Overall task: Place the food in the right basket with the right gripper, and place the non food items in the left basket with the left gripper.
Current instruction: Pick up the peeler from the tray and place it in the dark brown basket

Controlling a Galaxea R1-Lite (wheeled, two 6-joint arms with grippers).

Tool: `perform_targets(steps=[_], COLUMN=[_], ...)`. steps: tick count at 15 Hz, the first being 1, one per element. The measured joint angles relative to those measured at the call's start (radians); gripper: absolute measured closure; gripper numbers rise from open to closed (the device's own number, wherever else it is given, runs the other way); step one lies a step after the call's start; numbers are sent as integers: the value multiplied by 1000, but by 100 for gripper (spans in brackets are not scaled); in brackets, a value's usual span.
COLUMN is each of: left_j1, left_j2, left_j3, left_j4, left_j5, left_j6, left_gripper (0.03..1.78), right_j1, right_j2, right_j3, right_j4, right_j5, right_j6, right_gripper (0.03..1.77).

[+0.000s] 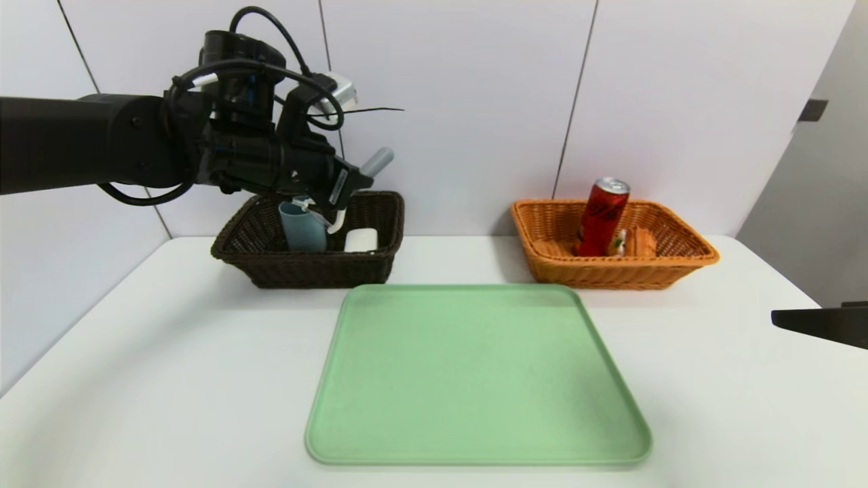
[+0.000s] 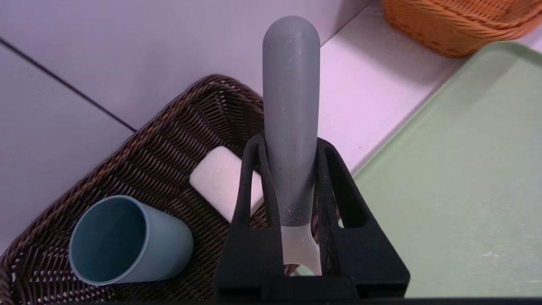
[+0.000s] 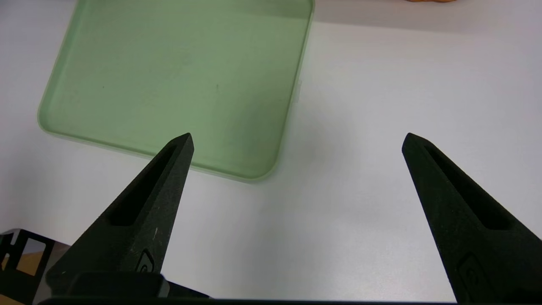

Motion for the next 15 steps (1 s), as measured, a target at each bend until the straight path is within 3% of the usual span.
perform_targets(steps=[6, 15], left_j1=[69, 77], left_j2=[115, 210], left_j3=[-47, -50], left_j4=[-27, -62], left_j5=[-1, 0], left_j6=[-9, -13], left_gripper=[154, 154], right_j1=[0, 0], right_j2=[1, 4], right_j3=[0, 5], right_j4=[1, 0], right_j5=[-1, -1], right_j6=[0, 0], right_gripper=[10, 9])
